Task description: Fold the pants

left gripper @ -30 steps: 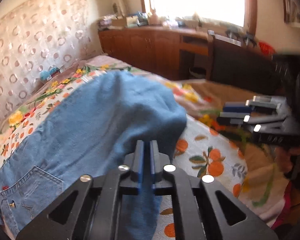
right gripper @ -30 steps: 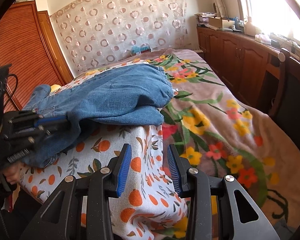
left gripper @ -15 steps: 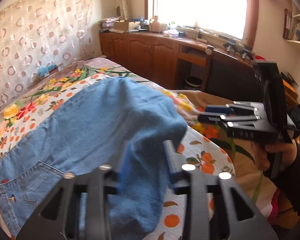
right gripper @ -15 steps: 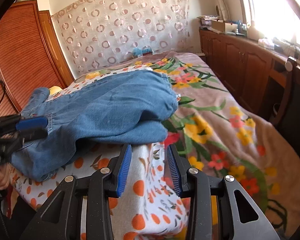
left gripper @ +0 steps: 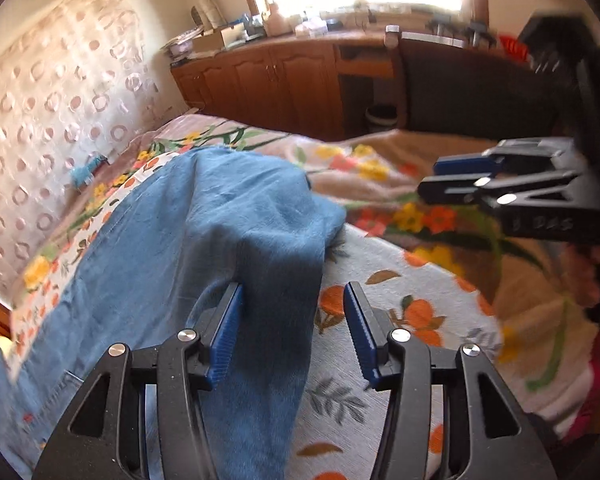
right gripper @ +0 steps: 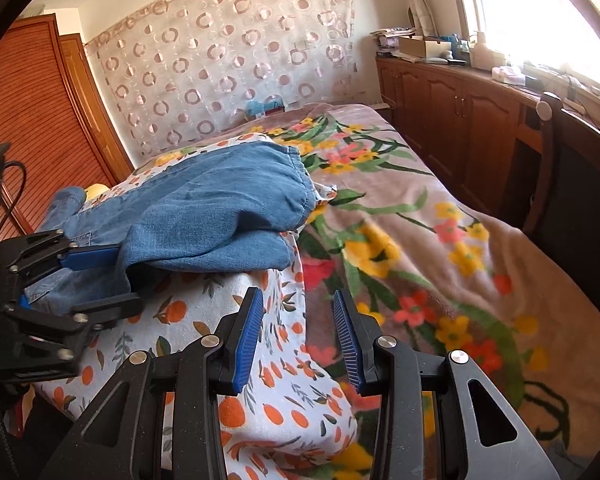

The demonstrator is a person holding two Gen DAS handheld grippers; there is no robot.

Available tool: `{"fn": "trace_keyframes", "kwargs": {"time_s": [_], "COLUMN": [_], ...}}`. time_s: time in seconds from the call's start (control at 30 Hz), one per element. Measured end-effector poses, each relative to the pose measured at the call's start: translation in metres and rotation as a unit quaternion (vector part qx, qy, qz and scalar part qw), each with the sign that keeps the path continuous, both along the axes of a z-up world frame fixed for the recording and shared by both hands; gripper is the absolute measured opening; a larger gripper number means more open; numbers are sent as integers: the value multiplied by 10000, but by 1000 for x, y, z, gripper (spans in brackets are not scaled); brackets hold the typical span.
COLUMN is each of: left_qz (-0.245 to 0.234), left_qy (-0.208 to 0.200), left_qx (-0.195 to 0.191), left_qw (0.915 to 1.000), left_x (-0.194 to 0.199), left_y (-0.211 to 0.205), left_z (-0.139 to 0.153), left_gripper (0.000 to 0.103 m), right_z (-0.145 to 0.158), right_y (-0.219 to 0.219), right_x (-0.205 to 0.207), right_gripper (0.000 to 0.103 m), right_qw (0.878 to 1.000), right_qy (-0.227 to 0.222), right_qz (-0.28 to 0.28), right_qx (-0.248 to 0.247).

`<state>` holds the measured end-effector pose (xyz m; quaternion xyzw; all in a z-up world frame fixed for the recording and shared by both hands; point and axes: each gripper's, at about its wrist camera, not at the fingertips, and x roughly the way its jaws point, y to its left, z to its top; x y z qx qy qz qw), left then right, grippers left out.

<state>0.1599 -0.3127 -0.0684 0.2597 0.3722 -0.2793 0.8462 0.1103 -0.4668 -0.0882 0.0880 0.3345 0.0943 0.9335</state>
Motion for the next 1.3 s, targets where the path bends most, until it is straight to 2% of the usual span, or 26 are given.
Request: {"fn": "trace_keyframes", "kwargs": {"time_s": [0.17,0.27,0.3,0.4,0.47,0.6,0.73,0.9,1.13,1.3], "left_qz": [183,206,218,277,304,445,700,914,1038,1082], "left_qy": [-368,-456,-431,-388,-345,-317,-431,-491,-279,-186], "left_qx": [306,241,163,-94,-196,-575,-1031,-1321,-1306,-1381], "left_qw": [9987,9985,9987,9988,9988,9969,9913,9858,9856,9843], "left_x": [8,12,13,16,18,22,22,18,19,18], "left_y": [-4,1,4,13,19,33,63,105,125,133], "left_z": [0,6,8,17,22,37,61,80,61,56], "left_gripper": [52,47,36,15,11,10,9,9,9,9], "right_z": [-1,-3,-3,-3,-3,-1,0,4,3,-7], "right_y": [0,-3,-3,-3,-2,4,11,22,38,45], "right_x": [-5,-5,-5,-4,-3,1,7,18,46,74], "right_gripper": [38,38,38,38,38,38,38,38,38,38], "right_qw": [10000,10000,9999,9999,9999,9998,9997,9995,9981,9974], "right_qy": [-24,-10,-4,8,17,22,7,-41,-116,-32], "right_qz": [24,47,57,71,81,140,212,311,558,719], "right_qx": [62,81,85,97,108,108,92,82,242,-79]}}
